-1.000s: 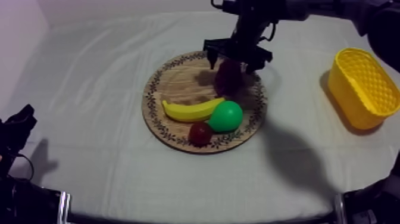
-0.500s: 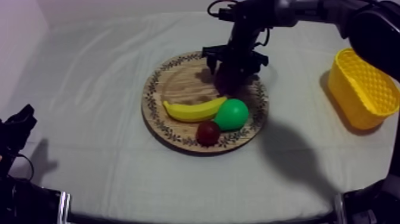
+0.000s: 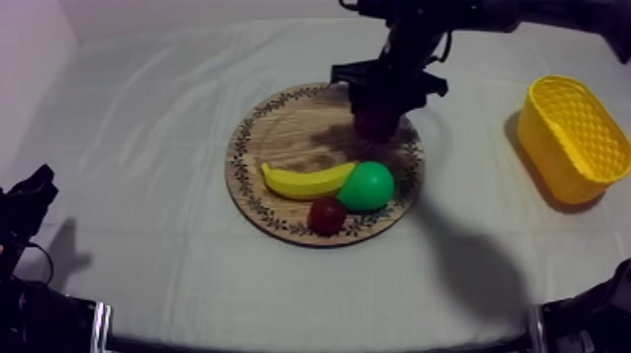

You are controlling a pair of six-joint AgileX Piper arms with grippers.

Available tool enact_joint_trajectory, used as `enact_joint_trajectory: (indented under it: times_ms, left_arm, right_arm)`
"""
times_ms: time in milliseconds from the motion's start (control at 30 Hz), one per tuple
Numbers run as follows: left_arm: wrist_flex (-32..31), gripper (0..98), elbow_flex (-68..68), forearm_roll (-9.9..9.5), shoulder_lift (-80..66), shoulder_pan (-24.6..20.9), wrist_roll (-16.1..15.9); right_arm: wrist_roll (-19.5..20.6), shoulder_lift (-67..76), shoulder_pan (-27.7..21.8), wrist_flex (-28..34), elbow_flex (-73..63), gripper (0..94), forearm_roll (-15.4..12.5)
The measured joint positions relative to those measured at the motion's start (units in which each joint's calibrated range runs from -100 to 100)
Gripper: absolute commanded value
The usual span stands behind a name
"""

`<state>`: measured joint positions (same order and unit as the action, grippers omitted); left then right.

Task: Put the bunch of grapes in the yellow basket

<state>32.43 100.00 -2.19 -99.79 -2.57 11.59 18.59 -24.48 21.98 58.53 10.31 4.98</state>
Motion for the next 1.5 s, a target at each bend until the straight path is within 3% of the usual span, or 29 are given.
enact_joint_trajectory:
  times_ms: [333, 767, 1100, 1267, 1500]
  left_arm:
    - [0.0, 0.1, 0.0, 0.0, 0.0, 0.0, 0.0]
    - [0.0, 0.1, 0.0, 0.0, 0.0, 0.0, 0.0]
    - [0.0, 0.1, 0.0, 0.0, 0.0, 0.0, 0.0]
    - [0.0, 0.1, 0.0, 0.0, 0.0, 0.0, 0.0]
    - [0.0, 0.1, 0.0, 0.0, 0.0, 0.0, 0.0]
  right_arm:
    - [-0.86, 20.79, -1.48, 4.41, 7.56, 37.8, 1.38]
    - [-4.38, 44.65, -11.66, 5.35, 14.89, 37.8, 2.4]
    - [-8.39, 52.16, -23.8, 0.07, 22.68, 36.4, 1.42]
    - [-8.53, 51.96, -28.72, -4.6, 27.3, 35.1, 2.7]
    - [-6.66, 49.22, -31.02, -10.16, 32.54, 37.8, 5.22]
